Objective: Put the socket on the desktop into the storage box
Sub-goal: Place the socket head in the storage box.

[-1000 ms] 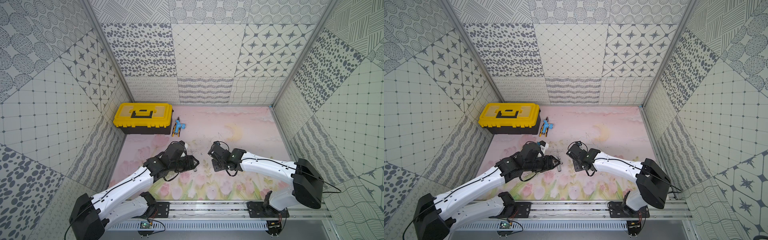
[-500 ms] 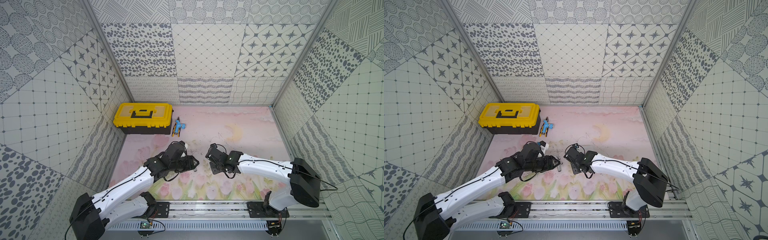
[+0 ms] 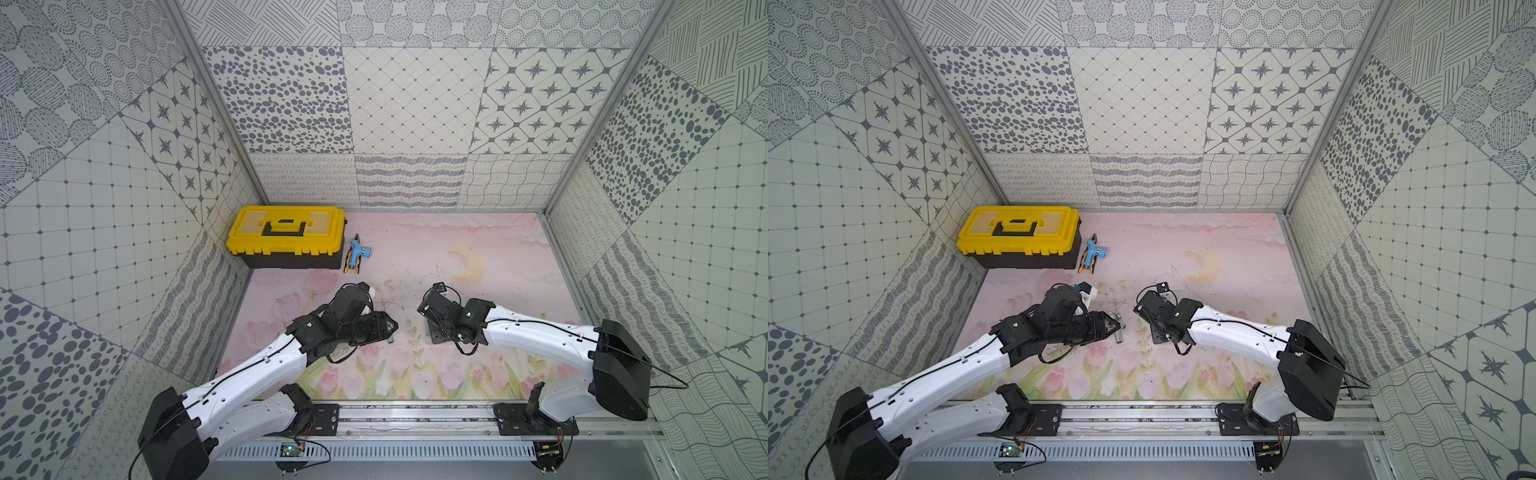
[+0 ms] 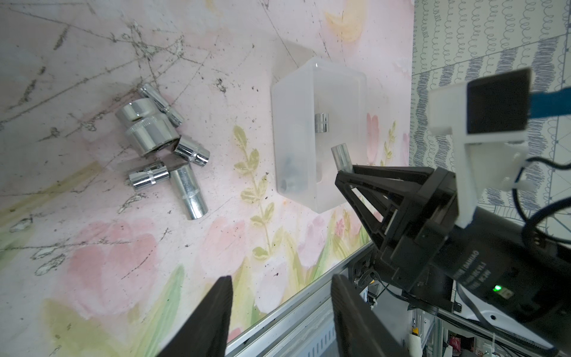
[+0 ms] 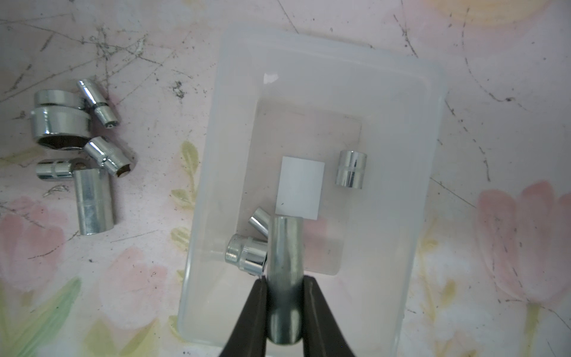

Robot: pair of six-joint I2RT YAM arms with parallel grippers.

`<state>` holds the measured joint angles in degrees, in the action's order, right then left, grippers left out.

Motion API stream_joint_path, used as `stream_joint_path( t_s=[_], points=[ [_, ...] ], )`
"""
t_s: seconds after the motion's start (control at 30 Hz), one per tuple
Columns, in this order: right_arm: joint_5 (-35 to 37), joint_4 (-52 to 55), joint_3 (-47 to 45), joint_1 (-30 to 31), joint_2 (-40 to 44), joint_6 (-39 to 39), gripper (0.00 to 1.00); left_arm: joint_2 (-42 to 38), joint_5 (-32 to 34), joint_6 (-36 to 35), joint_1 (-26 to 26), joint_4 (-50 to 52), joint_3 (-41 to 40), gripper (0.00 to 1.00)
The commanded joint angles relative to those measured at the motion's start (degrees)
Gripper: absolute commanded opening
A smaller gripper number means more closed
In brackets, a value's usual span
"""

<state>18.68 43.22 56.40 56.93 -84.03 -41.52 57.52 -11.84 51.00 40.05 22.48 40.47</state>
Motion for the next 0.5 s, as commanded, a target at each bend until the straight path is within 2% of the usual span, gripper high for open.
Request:
stream_joint_path(
  t_s=[0.0, 0.07, 0.2, 0.47],
  points=[
    [-2.1, -1.7, 1.0, 0.0, -0.3, -1.7, 0.00, 0.0, 0.4, -1.0, 0.0, -0.5, -0.2, 0.56],
    [-2.6, -2.3, 1.7, 0.0, -1.4, -2.6, 0.00, 0.2, 0.2, -0.9, 0.0, -0.9, -0.4, 0.56],
    [0.5, -0.8, 3.2, -0.1, -1.6, -4.1, 0.00, 2.2, -0.6, 0.1, -0.1, -4.4, -0.9, 0.57],
    [3.5, 2.7, 1.6, -0.9, 2.5, -6.4, 0.00, 16.2, -3.4, 0.2, 0.0, -12.6, 5.5, 0.55]
  ],
)
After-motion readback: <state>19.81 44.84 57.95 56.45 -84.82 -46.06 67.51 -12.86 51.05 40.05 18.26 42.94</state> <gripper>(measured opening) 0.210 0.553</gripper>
